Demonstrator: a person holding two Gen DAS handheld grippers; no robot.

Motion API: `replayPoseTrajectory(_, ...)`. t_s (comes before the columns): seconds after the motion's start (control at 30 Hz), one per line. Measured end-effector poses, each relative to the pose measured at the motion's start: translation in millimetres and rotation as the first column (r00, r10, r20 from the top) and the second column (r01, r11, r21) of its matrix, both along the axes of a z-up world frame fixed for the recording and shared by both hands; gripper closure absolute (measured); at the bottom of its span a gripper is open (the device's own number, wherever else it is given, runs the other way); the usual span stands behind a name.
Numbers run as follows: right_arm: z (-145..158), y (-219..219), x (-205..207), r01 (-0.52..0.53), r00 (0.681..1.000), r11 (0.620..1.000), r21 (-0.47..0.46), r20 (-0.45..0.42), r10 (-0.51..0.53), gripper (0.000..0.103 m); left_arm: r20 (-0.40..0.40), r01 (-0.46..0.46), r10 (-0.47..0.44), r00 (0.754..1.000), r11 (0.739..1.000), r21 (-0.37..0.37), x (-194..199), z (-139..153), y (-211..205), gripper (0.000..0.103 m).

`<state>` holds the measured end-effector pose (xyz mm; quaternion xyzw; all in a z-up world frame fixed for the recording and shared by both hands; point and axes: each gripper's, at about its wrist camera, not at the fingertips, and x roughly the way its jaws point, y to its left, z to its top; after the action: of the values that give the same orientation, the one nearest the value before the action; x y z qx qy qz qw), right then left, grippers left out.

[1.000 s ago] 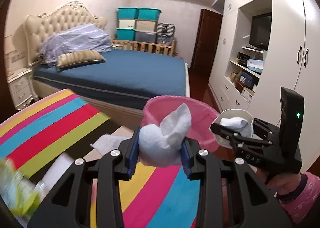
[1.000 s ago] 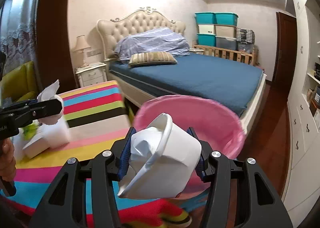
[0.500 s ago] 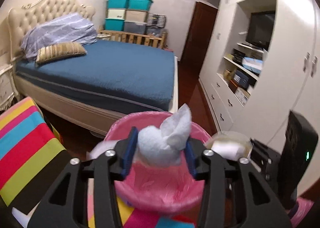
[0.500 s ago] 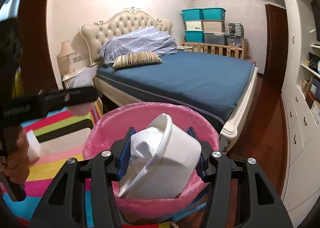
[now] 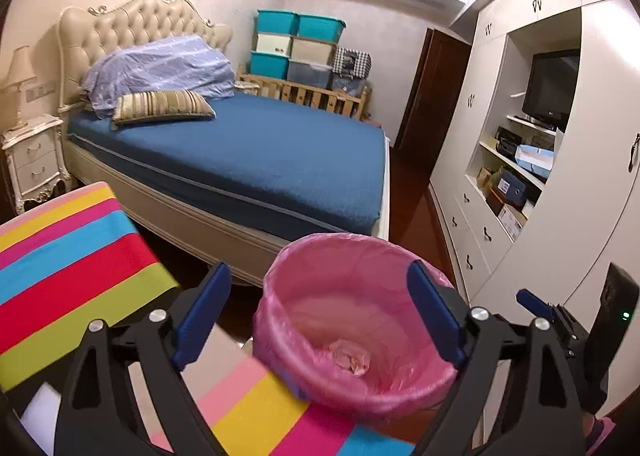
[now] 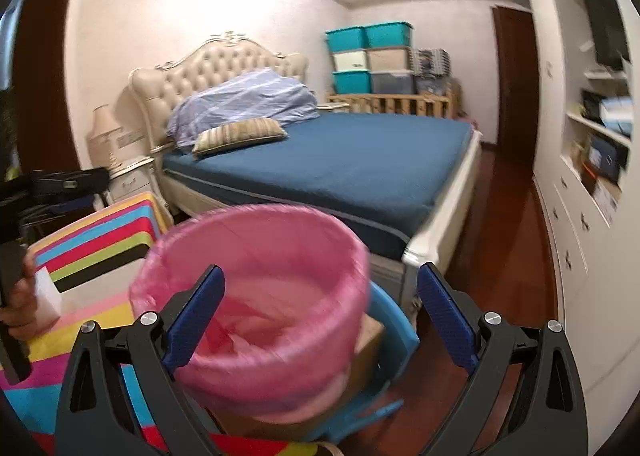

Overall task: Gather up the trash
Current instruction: 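Open both grippers over the pink wastebasket, dropping tissue and cup, then move both tools back over the table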

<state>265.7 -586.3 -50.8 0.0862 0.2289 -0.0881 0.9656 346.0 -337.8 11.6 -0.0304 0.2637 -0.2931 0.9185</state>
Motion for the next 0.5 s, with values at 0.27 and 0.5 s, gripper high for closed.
replayPoseTrajectory(0.27, -85, -20, -24, 0.075, 0.982, 0.997, -0.006, -0.175, -0.075, 0.012, 0.115, -0.063, 0.062, 0.991, 0.998, -0.002, -68, 2, 30, 0.005)
replayPoseTrajectory(0.5, -154, -10, 18, -0.002, 0.964, 1.0, -0.004, -0.268, 0.0, 0.012, 0.124, -0.068, 0.06, 0.99, 0.996, 0.059, -104, -21, 46, 0.005)
